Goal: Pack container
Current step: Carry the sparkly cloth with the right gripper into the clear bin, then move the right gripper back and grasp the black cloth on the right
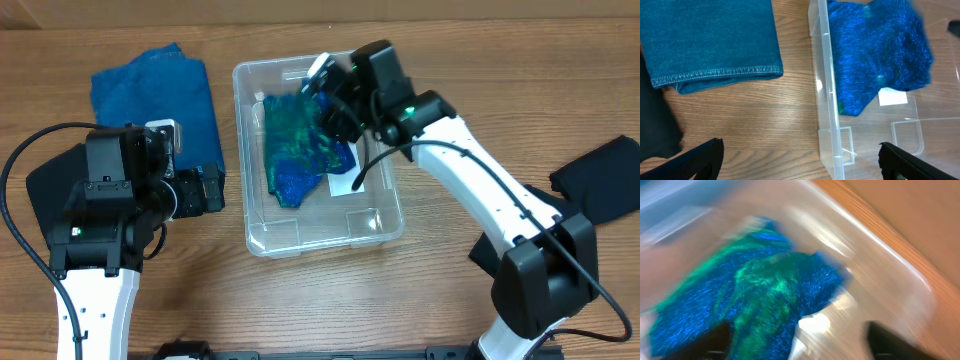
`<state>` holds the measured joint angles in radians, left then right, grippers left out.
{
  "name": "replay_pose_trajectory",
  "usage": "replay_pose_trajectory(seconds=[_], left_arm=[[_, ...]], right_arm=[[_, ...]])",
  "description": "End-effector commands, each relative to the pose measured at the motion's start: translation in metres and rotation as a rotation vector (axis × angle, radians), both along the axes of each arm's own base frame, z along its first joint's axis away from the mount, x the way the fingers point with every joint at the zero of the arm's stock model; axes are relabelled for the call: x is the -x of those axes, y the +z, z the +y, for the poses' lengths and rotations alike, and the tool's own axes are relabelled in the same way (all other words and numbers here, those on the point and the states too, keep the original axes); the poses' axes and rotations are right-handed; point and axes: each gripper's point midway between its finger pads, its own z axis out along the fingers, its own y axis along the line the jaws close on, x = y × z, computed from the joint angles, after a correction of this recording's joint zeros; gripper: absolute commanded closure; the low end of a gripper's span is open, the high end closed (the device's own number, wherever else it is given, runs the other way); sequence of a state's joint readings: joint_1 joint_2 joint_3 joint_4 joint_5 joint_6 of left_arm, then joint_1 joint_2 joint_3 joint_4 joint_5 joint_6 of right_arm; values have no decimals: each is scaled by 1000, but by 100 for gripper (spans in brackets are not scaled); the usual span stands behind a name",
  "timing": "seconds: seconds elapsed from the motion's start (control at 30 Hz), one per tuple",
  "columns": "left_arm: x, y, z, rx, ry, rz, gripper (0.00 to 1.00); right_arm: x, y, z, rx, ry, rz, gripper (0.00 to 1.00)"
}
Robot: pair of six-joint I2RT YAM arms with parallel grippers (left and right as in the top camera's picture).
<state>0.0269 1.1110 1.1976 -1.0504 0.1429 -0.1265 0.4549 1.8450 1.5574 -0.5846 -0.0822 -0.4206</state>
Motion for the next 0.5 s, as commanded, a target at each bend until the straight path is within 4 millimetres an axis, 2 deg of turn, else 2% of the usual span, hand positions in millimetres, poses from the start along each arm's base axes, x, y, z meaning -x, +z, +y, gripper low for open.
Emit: replay_pose_trajectory(seconds=[0.0,0.07,0.13,0.2,0.23,0.3,0.33,0.4,0.47], left_arm=[[-3,9,0,-3,-11,-25,0],[-3,9,0,-3,-11,-25,0],[-3,9,0,-3,-11,-25,0],[-3,9,0,-3,-11,-25,0],[-3,9,0,-3,-11,-25,0],[-3,9,0,-3,-11,-25,0],[-3,9,0,-3,-11,-25,0],[-3,9,0,-3,-11,-25,0],[-3,9,0,-3,-11,-25,0]], right_arm=[[-27,21,-67,9,-419,-54,0],[-19,56,-61,-21,-406,-125,0],[-7,99,-69,-48,-446,-214,0],[10,140,-98,-148,-616,-265,0],[30,160,-133,-272,-790,-239,0],[57,164,-178,-389,-993,-159,0],[77,158,-213,-432,-1128,-96,0],[108,145,-263,-456,-1310,1,0],[135,128,-304,-445,-1449,90,0]])
